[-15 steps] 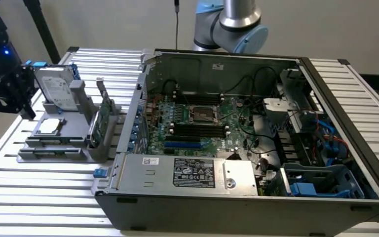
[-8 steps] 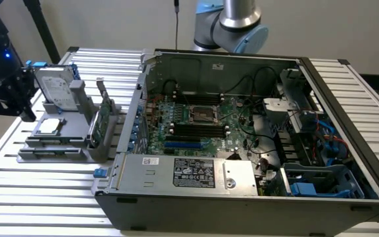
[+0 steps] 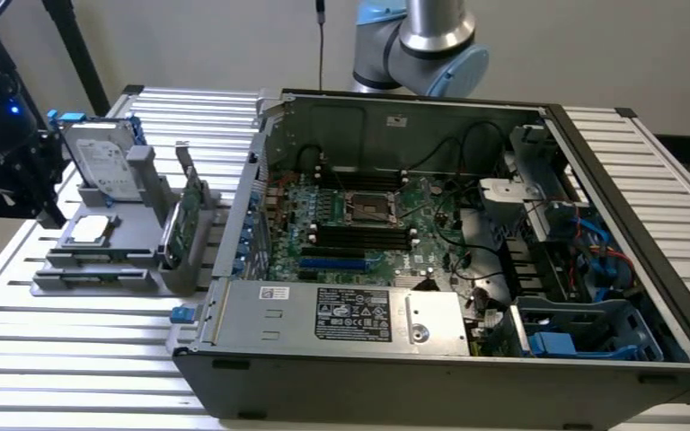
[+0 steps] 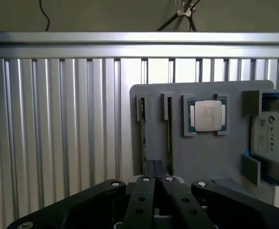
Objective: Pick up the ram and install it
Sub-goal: 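Pick up the ram and move it above insertion slot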
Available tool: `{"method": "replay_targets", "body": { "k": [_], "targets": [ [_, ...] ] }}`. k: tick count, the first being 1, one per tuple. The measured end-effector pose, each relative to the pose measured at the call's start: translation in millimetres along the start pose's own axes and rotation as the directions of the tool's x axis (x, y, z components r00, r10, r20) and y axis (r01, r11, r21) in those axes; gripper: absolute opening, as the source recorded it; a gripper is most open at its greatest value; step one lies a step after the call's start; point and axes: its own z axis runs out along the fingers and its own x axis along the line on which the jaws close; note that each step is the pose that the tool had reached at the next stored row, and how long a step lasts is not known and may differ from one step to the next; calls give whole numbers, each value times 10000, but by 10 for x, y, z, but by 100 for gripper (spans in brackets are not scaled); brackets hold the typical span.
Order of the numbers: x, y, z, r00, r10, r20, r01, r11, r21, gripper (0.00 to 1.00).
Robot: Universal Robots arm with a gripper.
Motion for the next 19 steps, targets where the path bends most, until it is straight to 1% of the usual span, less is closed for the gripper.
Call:
{"method": "replay_targets", "body": {
  "k": [13, 19],
  "targets": [
    [0, 0, 2, 10000, -12, 1, 12, 10000, 2, 11],
    [31, 36, 8, 10000, -14, 1, 14, 10000, 7, 11]
  ]
}}
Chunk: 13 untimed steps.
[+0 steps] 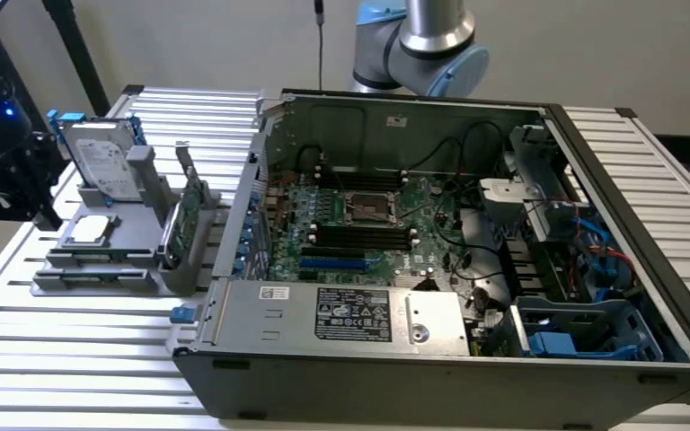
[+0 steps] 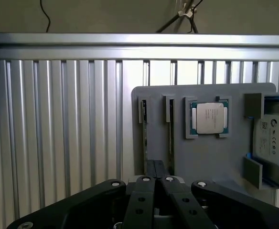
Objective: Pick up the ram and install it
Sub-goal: 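Pick up the ram and move it above insertion slot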
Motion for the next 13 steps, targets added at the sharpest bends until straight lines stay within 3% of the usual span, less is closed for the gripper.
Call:
{"method": "replay_targets", "body": {
  "k": [7, 10, 12, 13],
  "targets": [
    [41, -11, 15, 10000, -2, 0, 2, 10000, 3, 12],
    [48, -23, 31, 10000, -11, -1, 11, 10000, 1, 30],
    [49, -34, 61, 10000, -21, 0, 21, 10000, 2, 30],
    [50, -39, 78, 10000, -25, 0, 25, 10000, 2, 36]
  ]
}}
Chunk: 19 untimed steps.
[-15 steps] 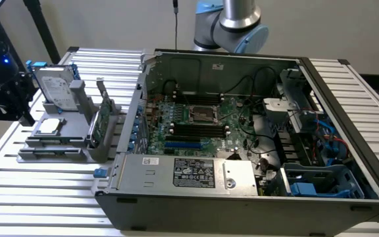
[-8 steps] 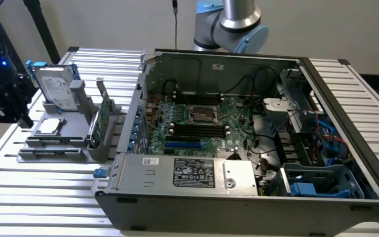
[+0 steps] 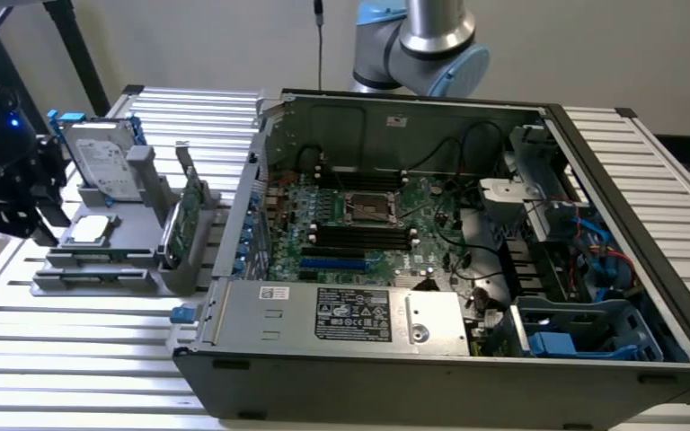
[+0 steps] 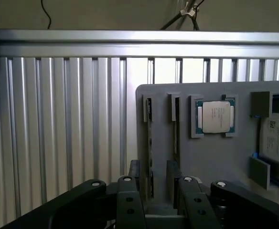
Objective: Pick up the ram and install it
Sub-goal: 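Pick up the ram and move it above insertion slot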
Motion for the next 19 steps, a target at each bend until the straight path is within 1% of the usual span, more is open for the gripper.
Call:
{"method": "replay_targets", "body": {
  "k": [12, 19],
  "targets": [
    [2, -99, 217, 9998, -200, -4, 200, 9998, 0, 36],
    [17, -111, 344, 9996, -298, -6, 298, 9996, 0, 36]
  ]
}}
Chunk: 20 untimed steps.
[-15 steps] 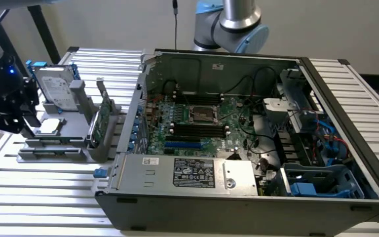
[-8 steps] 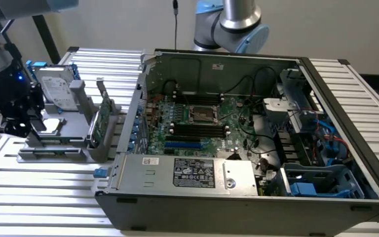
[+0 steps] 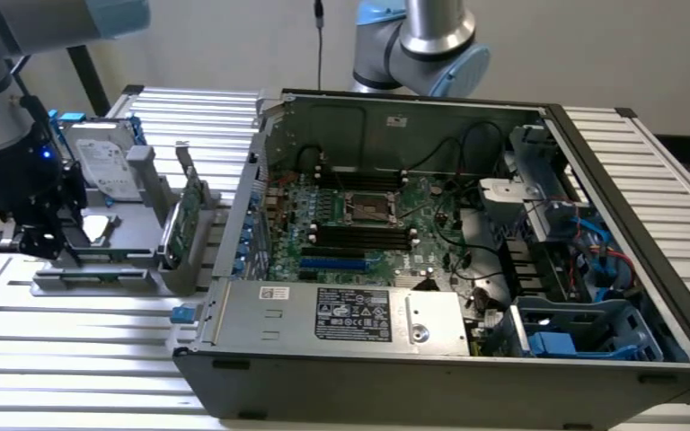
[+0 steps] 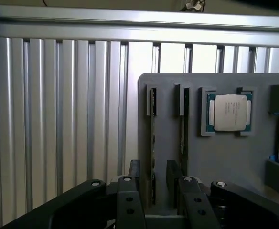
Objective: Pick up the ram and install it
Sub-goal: 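Pick up the ram and move it above insertion slot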
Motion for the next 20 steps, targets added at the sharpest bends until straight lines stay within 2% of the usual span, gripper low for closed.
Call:
{"method": "replay_targets", "body": {
  "k": [14, 18, 20],
  "targets": [
    [6, -5, 255, 9994, -350, -6, 350, 9994, 8, 36],
    [6, -7, 315, 9992, -399, -11, 399, 9992, 80, 36],
    [6, -7, 351, 9991, -418, -7, 418, 9991, 95, 36]
  ]
}}
